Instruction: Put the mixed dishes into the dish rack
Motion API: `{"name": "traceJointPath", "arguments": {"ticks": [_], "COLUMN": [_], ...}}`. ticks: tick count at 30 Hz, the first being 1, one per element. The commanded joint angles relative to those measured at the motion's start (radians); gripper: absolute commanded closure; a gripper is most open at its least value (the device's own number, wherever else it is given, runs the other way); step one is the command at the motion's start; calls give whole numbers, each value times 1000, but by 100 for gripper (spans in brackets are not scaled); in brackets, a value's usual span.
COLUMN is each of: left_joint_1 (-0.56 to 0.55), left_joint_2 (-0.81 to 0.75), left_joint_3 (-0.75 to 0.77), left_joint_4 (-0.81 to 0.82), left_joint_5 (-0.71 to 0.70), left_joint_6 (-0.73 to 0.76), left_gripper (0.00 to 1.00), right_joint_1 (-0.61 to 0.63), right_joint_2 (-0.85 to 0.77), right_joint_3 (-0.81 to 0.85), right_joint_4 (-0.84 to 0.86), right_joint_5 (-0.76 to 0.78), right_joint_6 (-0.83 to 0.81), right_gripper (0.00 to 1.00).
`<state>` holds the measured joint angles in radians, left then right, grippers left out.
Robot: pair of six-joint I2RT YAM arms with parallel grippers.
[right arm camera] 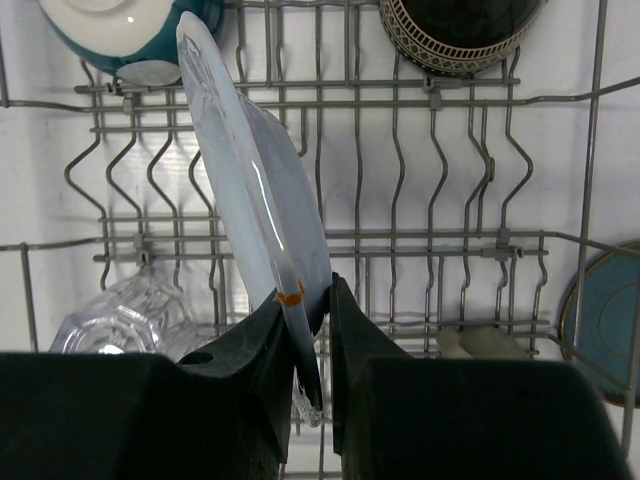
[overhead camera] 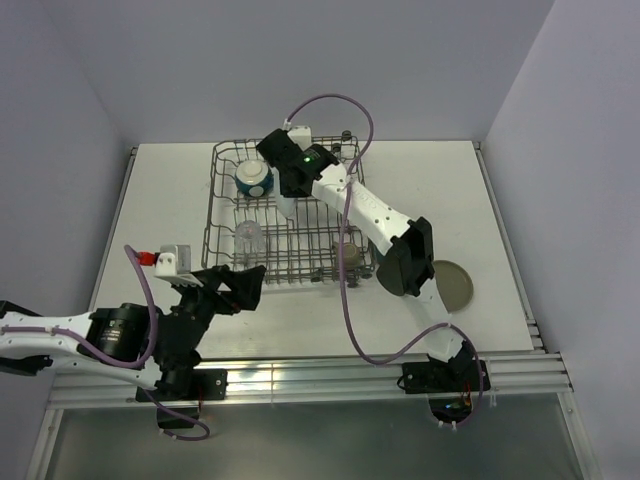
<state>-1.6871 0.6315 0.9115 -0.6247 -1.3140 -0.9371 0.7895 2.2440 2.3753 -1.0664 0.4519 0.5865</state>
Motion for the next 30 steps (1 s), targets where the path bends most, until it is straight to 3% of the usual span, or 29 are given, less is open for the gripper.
{"name": "traceJointPath", "arguments": {"ticks": [1, 6, 11, 30], "left_joint_1": [4, 4, 4, 4], "left_joint_2": [39, 140, 181, 48], "left_joint_3": [38, 110, 110, 56], "left_joint_4": [-6, -160, -139, -139], "left_joint_5": [-1, -7, 5, 15], "left_joint_6": [5, -120, -115, -141], "left_gripper": [1, 1, 1, 1], "right_joint_1": [8, 14, 16, 33], "right_joint_2": [49, 92, 115, 236], "right_joint_3": [67, 71, 73, 134], "right_joint_4": [46, 46, 60, 88], "right_joint_5": [83, 139, 162, 123], "right_joint_6": [7, 35, 36, 55], "right_gripper": [100, 100, 100, 100]}}
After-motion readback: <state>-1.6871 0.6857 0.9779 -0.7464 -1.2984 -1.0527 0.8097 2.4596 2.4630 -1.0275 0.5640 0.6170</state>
